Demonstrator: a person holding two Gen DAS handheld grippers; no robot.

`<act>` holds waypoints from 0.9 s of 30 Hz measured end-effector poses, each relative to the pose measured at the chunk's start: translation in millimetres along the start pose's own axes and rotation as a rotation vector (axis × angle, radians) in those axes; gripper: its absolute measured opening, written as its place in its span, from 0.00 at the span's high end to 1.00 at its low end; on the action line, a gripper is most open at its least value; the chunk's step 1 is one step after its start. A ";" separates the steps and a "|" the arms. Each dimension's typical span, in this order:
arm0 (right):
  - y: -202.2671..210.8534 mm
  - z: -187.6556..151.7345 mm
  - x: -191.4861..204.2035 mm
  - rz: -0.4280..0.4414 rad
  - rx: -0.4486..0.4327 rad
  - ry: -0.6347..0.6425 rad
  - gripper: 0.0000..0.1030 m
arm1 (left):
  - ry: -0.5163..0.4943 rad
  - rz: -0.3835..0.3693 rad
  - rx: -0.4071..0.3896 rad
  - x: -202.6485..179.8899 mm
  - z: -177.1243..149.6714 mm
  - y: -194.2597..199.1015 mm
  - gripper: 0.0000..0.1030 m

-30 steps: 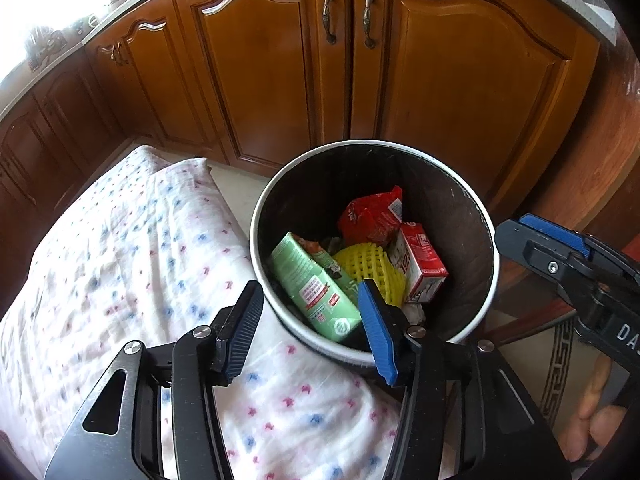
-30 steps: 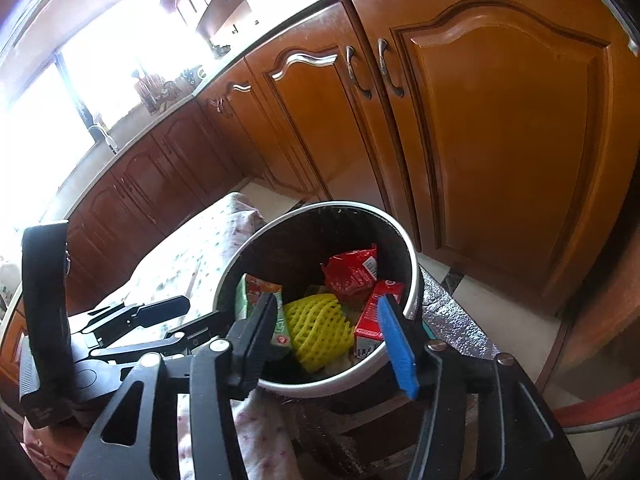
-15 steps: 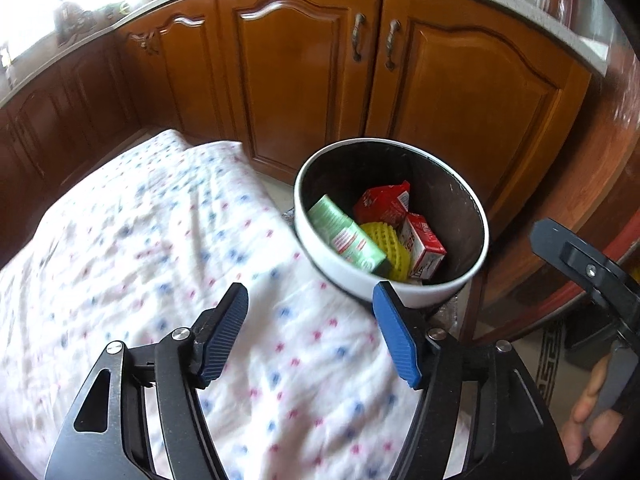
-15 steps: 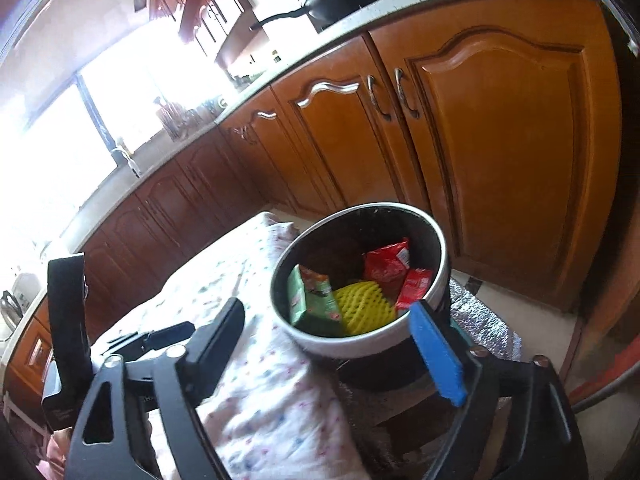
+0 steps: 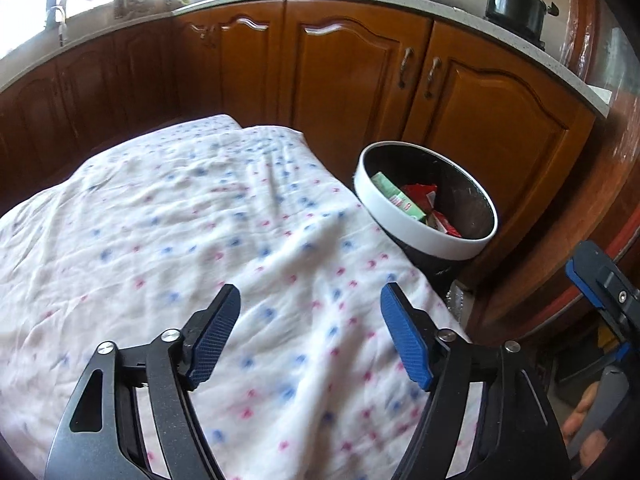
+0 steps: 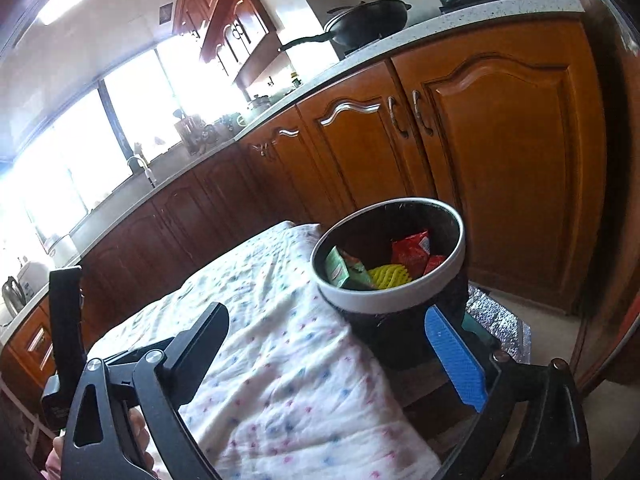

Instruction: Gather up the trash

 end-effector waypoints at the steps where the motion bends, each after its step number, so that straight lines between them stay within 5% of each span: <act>1: 2.2 -2.5 1.6 -0.003 -0.003 0.000 0.03 | 0.007 0.003 -0.012 3.7 -2.0 5.4 0.27; 8: 21.6 -0.2 15.9 -0.033 -0.045 0.048 0.03 | 0.015 0.018 -0.105 13.9 -6.3 36.5 0.23; 13: 50.8 32.0 38.0 -0.062 -0.144 0.173 0.01 | 0.026 0.002 -0.209 14.3 4.6 67.7 0.20; 17: 74.6 55.3 56.0 -0.121 -0.286 0.292 0.00 | 0.040 -0.010 -0.340 14.0 18.9 103.6 0.00; 21: 61.1 48.3 56.7 -0.123 -0.270 0.311 0.00 | 0.030 0.044 -0.441 18.3 23.5 122.9 0.00; 27: 54.0 35.0 46.8 -0.162 -0.282 0.300 0.00 | 0.006 0.086 -0.478 23.9 13.1 119.7 0.00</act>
Point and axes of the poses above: each gripper's, at about its wrist camera, not at the fingertips, and y roughly against the way its jaws point, x to its left, z to its top, the point moved 10 cm from there along -y, roughly the way its jaws point, and after that the axes turned 11 degrees about y, right-handed, at the moved point
